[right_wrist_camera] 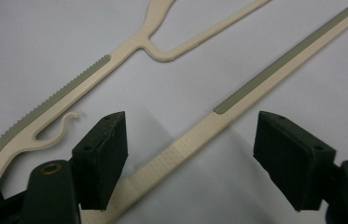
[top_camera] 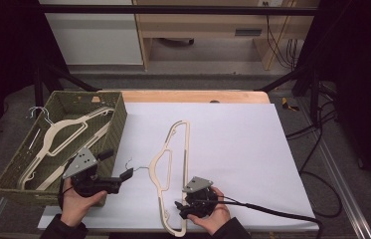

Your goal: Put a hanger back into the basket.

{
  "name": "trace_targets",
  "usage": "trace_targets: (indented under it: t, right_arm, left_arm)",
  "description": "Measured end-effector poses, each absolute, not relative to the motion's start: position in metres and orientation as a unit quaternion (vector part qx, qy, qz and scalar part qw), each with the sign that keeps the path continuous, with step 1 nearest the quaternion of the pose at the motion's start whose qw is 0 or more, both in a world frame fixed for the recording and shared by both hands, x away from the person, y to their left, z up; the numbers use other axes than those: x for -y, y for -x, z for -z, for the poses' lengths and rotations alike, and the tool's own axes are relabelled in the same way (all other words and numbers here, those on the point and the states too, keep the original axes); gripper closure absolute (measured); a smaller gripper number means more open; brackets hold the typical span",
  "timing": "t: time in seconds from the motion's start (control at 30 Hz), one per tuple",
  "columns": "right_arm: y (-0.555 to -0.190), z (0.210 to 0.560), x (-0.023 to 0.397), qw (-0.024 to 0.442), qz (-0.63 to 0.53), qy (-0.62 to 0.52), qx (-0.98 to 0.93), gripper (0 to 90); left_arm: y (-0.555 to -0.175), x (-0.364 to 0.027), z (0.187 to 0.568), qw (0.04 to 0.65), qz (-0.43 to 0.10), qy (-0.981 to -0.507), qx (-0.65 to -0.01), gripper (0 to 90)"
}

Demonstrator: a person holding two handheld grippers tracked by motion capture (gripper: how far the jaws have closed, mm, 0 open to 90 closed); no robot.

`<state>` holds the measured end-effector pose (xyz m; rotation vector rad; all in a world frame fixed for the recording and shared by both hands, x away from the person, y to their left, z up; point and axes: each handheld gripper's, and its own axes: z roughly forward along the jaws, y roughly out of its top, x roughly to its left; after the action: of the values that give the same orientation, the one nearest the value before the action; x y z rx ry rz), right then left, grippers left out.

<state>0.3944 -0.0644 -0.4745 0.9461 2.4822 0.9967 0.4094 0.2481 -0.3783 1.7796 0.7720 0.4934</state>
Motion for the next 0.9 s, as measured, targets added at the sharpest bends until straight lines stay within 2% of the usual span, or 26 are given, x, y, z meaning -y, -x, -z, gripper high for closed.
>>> trace_targets:
  t: [0.07,0.27,0.43,0.53,0.8,0.9]
  right_arm:
    - [-0.394,0.477,0.062,0.156,-0.335,-0.328,-0.869,32.8]
    - [-0.393,0.476,0.062,0.130,-0.334,-0.351,-0.865,46.5]
    - [-0.394,0.474,0.064,0.130,-0.321,-0.361,-0.866,56.2]
    - [-0.394,0.471,0.067,0.132,-0.310,-0.362,-0.869,65.4]
    - [-0.398,0.466,0.084,0.125,-0.281,-0.399,-0.864,74.5]
    - [-0.402,0.465,0.097,0.136,-0.272,-0.409,-0.860,76.4]
  left_arm:
    - [-0.409,-0.247,0.378,0.540,-0.209,-0.749,-0.323,7.4]
    - [-0.409,-0.247,0.379,0.534,-0.209,-0.752,-0.324,7.5]
    - [-0.409,-0.247,0.379,0.534,-0.209,-0.752,-0.325,7.7]
    - [-0.409,-0.248,0.379,0.533,-0.210,-0.752,-0.326,7.8]
    - [-0.409,-0.248,0.380,0.531,-0.210,-0.753,-0.327,7.9]
    - [-0.409,-0.248,0.380,0.531,-0.210,-0.753,-0.328,7.9]
